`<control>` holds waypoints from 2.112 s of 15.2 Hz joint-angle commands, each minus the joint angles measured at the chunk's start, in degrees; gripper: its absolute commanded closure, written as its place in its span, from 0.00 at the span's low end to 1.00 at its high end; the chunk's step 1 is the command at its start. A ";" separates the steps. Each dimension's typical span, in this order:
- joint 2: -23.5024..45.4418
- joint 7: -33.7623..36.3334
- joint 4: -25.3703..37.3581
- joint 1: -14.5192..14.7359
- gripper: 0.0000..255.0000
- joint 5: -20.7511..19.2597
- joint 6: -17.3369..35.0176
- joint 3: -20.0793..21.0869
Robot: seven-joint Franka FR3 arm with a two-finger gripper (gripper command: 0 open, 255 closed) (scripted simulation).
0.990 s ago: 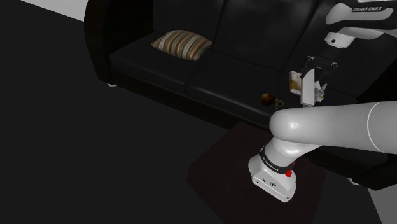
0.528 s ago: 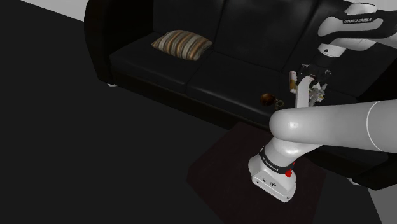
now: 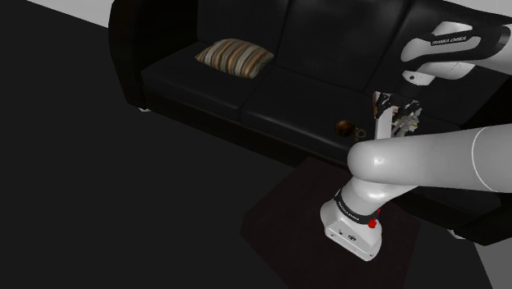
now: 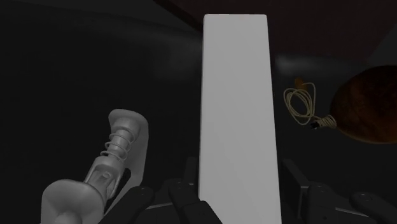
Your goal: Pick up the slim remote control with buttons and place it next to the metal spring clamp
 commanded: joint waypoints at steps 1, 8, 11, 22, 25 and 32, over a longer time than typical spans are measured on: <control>0.85 0.10 -1.04 0.09 1.00 -0.30 1.92 -0.59; 4.10 0.11 -4.43 0.24 1.00 -1.48 8.56 -2.91; 5.87 0.05 -5.69 0.44 1.00 -1.89 11.58 -4.00; 7.32 -0.05 -6.53 0.62 0.00 -2.12 13.86 -4.81; 7.29 -0.04 -6.56 0.60 0.00 -2.14 13.85 -4.80; 2.08 0.13 -2.36 0.17 0.00 -0.75 4.48 -1.49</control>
